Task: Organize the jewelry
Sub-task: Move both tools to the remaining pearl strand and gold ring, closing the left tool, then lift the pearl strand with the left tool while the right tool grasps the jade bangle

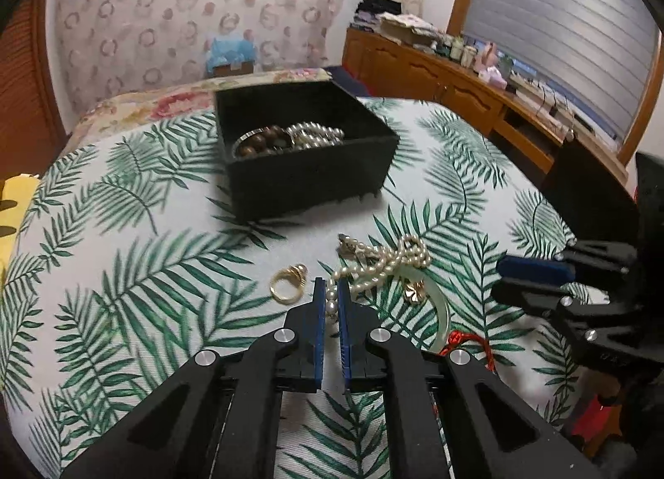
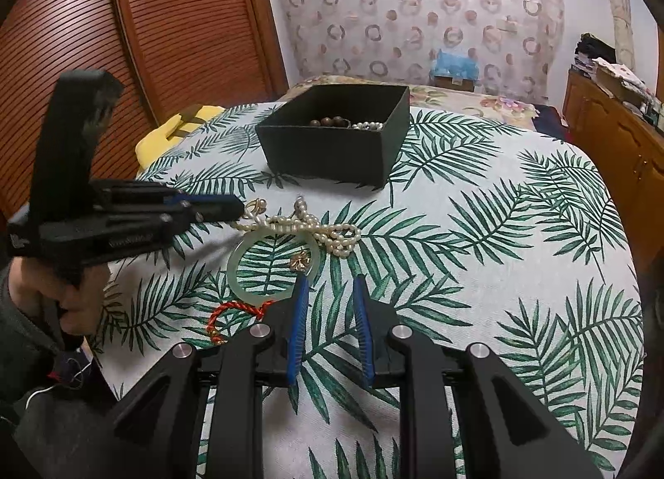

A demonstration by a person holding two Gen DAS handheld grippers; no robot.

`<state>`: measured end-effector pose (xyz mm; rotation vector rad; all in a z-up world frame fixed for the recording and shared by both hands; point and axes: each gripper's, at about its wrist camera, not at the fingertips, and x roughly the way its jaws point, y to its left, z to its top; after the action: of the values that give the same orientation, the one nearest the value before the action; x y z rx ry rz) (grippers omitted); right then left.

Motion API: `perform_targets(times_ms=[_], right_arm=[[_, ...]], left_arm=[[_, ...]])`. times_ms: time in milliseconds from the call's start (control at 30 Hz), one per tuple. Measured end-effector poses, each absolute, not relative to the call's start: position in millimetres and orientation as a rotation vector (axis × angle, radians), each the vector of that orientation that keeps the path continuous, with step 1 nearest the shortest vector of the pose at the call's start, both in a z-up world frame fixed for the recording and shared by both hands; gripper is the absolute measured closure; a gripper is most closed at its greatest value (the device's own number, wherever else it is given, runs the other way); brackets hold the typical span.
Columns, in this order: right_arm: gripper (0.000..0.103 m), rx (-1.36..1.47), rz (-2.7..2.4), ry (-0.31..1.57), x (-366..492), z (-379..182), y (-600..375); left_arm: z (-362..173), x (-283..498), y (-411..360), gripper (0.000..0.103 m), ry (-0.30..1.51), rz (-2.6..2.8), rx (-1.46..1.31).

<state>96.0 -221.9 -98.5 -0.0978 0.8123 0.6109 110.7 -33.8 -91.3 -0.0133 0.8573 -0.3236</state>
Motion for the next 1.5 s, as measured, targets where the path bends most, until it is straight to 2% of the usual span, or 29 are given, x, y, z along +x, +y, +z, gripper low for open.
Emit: perform_targets(times_ms=[800, 900, 1433, 1467, 1500], right_arm=[[0.079, -0.188, 0.624, 0.880, 121, -110, -182], [0.086, -0.200, 0.605, 0.890, 126, -112, -180], [0.086, -0.239, 0.602, 0.915, 143, -120, -167], [0.087, -0.237, 0.602, 0.917, 143, -120, -167], [0.095, -0.235, 0.605, 0.919, 143, -120, -167]], left_arm=[[-10, 76, 15, 0.098, 0.626, -0.219, -0.039], [-5, 73, 17, 0.098, 0.613, -0.214, -0.039], [4, 72, 16, 0.098, 0.593, -0.218, -0.032], [4, 72, 15, 0.098, 0.592, -0.218, -0.031], [5, 72, 15, 0.098, 0.589, -0.218, -0.031]])
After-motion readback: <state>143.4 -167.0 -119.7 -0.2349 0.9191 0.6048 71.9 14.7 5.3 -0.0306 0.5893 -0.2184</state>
